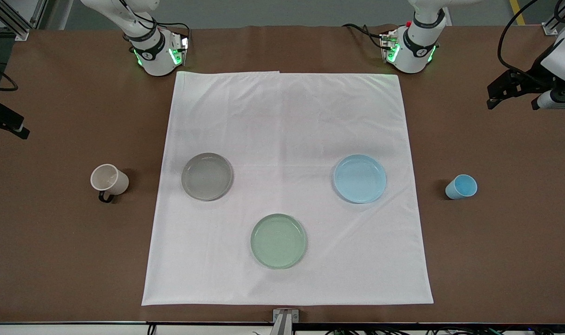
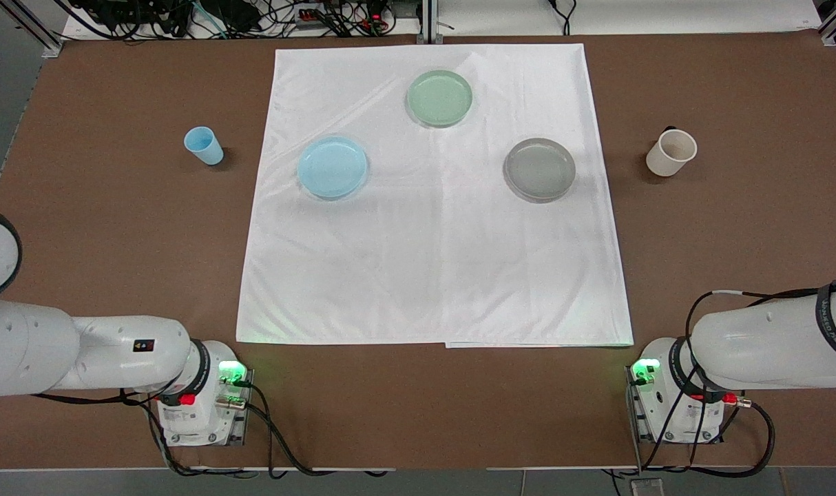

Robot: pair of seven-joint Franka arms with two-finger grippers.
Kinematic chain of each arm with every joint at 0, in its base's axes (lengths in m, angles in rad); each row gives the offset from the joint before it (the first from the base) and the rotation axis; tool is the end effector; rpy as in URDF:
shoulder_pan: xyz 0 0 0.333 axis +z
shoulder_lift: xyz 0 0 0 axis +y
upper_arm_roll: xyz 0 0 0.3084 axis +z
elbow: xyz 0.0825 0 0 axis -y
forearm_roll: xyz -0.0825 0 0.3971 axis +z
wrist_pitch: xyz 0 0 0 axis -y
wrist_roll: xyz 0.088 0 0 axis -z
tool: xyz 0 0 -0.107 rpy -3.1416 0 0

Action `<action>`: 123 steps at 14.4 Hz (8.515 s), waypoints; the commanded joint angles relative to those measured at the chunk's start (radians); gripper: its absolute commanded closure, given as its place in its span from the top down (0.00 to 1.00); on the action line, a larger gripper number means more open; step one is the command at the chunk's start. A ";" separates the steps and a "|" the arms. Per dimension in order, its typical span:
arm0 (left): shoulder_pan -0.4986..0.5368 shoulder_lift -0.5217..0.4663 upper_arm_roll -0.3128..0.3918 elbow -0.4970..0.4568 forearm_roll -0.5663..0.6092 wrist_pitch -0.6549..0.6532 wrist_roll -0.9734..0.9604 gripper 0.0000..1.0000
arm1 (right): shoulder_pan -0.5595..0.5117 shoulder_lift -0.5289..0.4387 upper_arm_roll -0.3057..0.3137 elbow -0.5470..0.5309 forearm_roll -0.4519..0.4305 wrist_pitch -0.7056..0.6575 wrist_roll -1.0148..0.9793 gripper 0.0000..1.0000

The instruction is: Place blue cup in blue plate and white mug in gray plate

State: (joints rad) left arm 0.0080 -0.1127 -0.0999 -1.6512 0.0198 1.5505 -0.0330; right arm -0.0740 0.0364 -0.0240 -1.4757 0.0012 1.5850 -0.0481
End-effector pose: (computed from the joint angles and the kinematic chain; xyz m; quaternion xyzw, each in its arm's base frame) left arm 0.5286 -0.0497 0.6378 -0.9994 0.0289 -0.0067 0.0151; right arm 0.5781 -0.0564 0.6435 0.9990 -0.0249 0.0364 0.0025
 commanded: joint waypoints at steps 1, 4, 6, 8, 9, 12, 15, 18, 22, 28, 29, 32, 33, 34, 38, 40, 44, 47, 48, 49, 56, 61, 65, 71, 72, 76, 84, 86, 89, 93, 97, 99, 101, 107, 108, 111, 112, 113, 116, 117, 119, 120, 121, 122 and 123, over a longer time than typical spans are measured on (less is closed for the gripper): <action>0.007 0.011 0.000 0.019 0.003 0.000 0.013 1.00 | 0.003 0.010 0.001 0.021 0.002 -0.014 0.019 1.00; 0.047 0.042 0.000 0.037 0.003 0.002 0.015 1.00 | 0.003 0.010 0.001 0.021 0.003 -0.014 0.019 1.00; 0.062 0.103 0.005 0.079 0.005 0.002 0.016 1.00 | 0.005 0.010 0.001 0.021 0.002 -0.014 0.019 1.00; 0.075 0.152 0.006 0.073 0.023 0.005 0.024 1.00 | 0.003 0.016 -0.001 0.020 0.002 -0.011 0.021 1.00; 0.076 0.178 0.006 0.067 0.035 0.017 0.025 1.00 | 0.003 0.023 0.001 0.020 0.002 -0.013 0.021 1.00; 0.081 0.248 0.006 -0.001 0.109 0.107 0.004 1.00 | 0.005 0.065 0.001 0.020 0.002 -0.006 0.021 1.00; 0.166 0.263 0.003 -0.184 0.120 0.386 0.025 1.00 | 0.006 0.102 0.001 0.018 0.002 -0.003 0.007 1.00; 0.248 0.335 0.003 -0.333 0.120 0.676 0.033 1.00 | -0.003 0.202 0.001 0.009 -0.009 0.019 0.007 1.00; 0.285 0.429 0.000 -0.341 0.114 0.747 0.030 0.94 | -0.018 0.336 0.001 -0.122 -0.007 0.275 0.007 1.00; 0.282 0.524 -0.006 -0.346 0.108 0.790 0.028 0.71 | -0.032 0.451 0.001 -0.320 -0.007 0.660 -0.030 1.00; 0.280 0.527 -0.008 -0.346 0.106 0.790 0.025 0.64 | -0.039 0.460 0.001 -0.345 -0.006 0.709 -0.050 1.00; 0.276 0.533 -0.029 -0.354 0.104 0.790 0.022 0.37 | -0.055 0.476 0.001 -0.383 -0.006 0.756 -0.070 1.00; 0.276 0.533 -0.032 -0.354 0.104 0.790 0.021 0.26 | -0.055 0.480 0.001 -0.388 -0.006 0.759 -0.070 1.00; 0.276 0.533 -0.038 -0.354 0.103 0.789 0.018 0.16 | -0.058 0.484 0.001 -0.393 -0.006 0.759 -0.070 1.00; 0.282 0.513 -0.078 -0.355 0.101 0.777 -0.002 0.00 | -0.067 0.488 0.001 -0.410 -0.006 0.765 -0.075 0.72; 0.282 0.486 -0.118 -0.352 0.101 0.740 -0.057 0.00 | -0.069 0.488 0.001 -0.410 -0.006 0.765 -0.075 0.58; 0.279 0.450 -0.257 -0.331 0.101 0.648 -0.259 0.00 | -0.075 0.488 0.001 -0.410 -0.006 0.765 -0.078 0.38; 0.267 0.465 -0.363 -0.329 0.104 0.648 -0.474 0.00 | -0.079 0.488 0.001 -0.410 -0.006 0.765 -0.078 0.32; 0.260 0.475 -0.389 -0.322 0.104 0.648 -0.522 0.00 | -0.079 0.488 0.001 -0.408 -0.006 0.765 -0.078 0.30; 0.239 0.488 -0.400 -0.315 0.104 0.648 -0.574 0.00 | -0.079 0.488 0.001 -0.408 -0.006 0.767 -0.078 0.29; 0.064 0.571 -0.396 -0.295 0.117 0.689 -0.838 0.02 | -0.070 0.481 0.003 -0.408 -0.004 0.751 -0.093 0.05; 0.069 0.588 -0.394 -0.283 0.118 0.697 -0.844 0.86 | 0.006 0.372 0.010 -0.368 -0.003 0.566 -0.084 0.02; 0.095 0.570 -0.394 -0.214 0.120 0.686 -0.823 1.00 | 0.139 0.301 0.010 -0.287 0.002 0.357 -0.011 0.02; 0.210 0.495 -0.393 -0.008 0.149 0.474 -0.656 1.00 | 0.439 0.316 0.010 -0.295 0.003 0.404 0.426 0.02; 0.211 0.493 -0.393 0.049 0.149 0.391 -0.624 1.00 | 0.469 0.339 0.010 -0.296 0.003 0.441 0.473 0.02; 0.234 0.440 -0.397 0.163 0.242 0.136 -0.517 1.00 | 0.494 0.434 0.010 -0.301 0.020 0.576 0.499 0.02; 0.186 0.193 -0.269 0.144 0.117 0.008 -0.243 1.00 | 0.487 0.513 0.010 -0.302 0.022 0.651 0.499 0.03; 0.118 0.127 -0.161 0.096 0.027 0.013 -0.216 1.00 | 0.484 0.516 0.010 -0.302 0.020 0.655 0.499 0.04; 0.082 0.013 -0.080 -0.016 -0.006 0.014 -0.133 1.00 | 0.480 0.517 0.010 -0.302 0.020 0.658 0.498 0.04; 0.047 -0.077 -0.058 -0.103 -0.008 0.013 -0.130 1.00 | 0.487 0.513 0.010 -0.301 0.022 0.639 0.502 0.73; -0.022 -0.116 -0.004 -0.139 -0.006 0.008 -0.125 1.00 | 0.480 0.378 0.006 -0.301 0.020 0.433 0.496 1.00; -0.016 -0.111 -0.004 -0.133 -0.006 0.008 -0.111 1.00 | 0.445 0.263 0.003 -0.305 0.020 0.287 0.488 1.00; -0.016 -0.107 -0.004 -0.131 -0.006 0.010 -0.081 1.00 | 0.392 0.153 0.003 -0.317 0.020 0.164 0.444 1.00; -0.020 -0.105 -0.006 -0.131 -0.008 0.010 -0.019 1.00 | 0.108 -0.061 0.003 -0.413 0.020 0.098 0.057 1.00; -0.022 -0.105 -0.006 -0.131 -0.008 0.010 -0.018 1.00 | 0.071 -0.066 0.003 -0.405 0.020 0.101 0.001 1.00; -0.019 -0.104 -0.004 -0.130 -0.008 0.013 -0.018 1.00 | 0.045 -0.064 0.003 -0.341 0.019 0.101 -0.032 1.00; -0.017 -0.102 -0.004 -0.124 -0.008 0.013 -0.018 1.00 | 0.045 -0.061 0.003 -0.310 0.019 0.101 -0.032 1.00; -0.016 -0.091 -0.004 -0.111 -0.008 0.013 -0.018 1.00 | 0.045 -0.059 0.001 -0.276 0.017 0.101 -0.032 1.00; -0.013 -0.085 0.003 -0.099 -0.009 0.011 -0.019 1.00 | 0.045 -0.038 0.001 -0.146 0.011 0.075 -0.033 1.00; -0.014 -0.085 0.003 -0.099 -0.009 0.011 -0.025 1.00 | 0.048 -0.030 0.001 -0.097 0.007 0.047 -0.032 1.00; -0.014 -0.076 0.003 -0.099 -0.046 0.011 -0.044 1.00 | 0.042 -0.030 0.001 -0.054 0.005 0.043 -0.032 1.00; -0.013 -0.070 0.003 -0.090 -0.055 0.010 -0.042 1.00 | 0.042 -0.029 0.001 -0.040 0.008 0.044 -0.030 1.00; -0.014 -0.049 0.003 -0.066 -0.054 0.010 -0.045 1.00 | 0.042 -0.030 0.001 -0.035 0.007 0.043 -0.030 1.00; -0.016 -0.029 0.003 -0.041 -0.046 0.008 -0.044 1.00 | 0.043 -0.030 0.001 -0.035 0.006 0.043 -0.030 1.00; -0.016 -0.018 0.003 -0.030 -0.044 0.008 -0.041 1.00 | 0.043 -0.030 0.001 -0.035 0.008 0.043 -0.030 1.00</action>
State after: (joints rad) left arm -0.0076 -0.1774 -0.0995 -1.7437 -0.0115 1.5668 -0.0750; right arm -0.0243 -0.0094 -0.0283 -1.5325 0.0139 1.6393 -0.0748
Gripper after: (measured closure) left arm 0.000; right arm 0.000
